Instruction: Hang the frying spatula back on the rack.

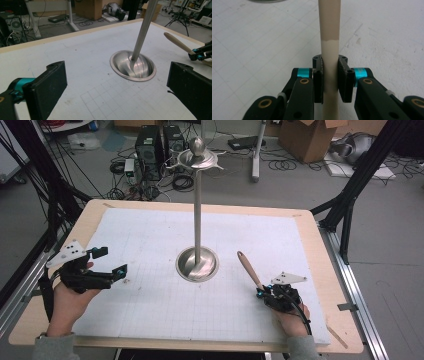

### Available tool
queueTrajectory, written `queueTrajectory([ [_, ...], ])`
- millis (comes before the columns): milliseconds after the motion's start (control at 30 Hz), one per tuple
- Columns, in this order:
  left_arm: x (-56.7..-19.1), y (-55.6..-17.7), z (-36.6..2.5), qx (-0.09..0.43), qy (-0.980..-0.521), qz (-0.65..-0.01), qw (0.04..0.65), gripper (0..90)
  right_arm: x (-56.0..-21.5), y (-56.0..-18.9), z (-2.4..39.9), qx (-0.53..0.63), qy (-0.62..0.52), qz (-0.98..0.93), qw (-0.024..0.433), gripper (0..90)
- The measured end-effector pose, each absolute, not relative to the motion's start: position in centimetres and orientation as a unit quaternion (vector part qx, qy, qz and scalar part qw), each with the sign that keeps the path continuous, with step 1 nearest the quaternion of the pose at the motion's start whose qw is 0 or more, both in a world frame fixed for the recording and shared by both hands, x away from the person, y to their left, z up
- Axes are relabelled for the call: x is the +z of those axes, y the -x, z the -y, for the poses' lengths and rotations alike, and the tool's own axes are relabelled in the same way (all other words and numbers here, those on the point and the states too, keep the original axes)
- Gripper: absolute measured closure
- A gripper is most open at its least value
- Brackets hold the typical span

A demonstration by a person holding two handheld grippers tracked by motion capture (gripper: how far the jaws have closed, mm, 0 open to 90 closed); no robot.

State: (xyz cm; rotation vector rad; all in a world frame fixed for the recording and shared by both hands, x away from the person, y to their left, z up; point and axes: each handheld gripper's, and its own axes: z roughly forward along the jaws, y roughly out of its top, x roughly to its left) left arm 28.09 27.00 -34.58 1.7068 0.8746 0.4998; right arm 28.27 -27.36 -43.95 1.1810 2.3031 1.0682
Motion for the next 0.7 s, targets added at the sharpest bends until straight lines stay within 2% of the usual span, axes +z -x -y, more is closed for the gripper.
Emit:
queueTrajectory([
  [700,-34.6,-28.1,-27.1,0.211,-0.718,-0.370,0.550,3.3,-41.1,-27.8,28.2,0.440,-0.391,-0.789,0.174,77.8],
])
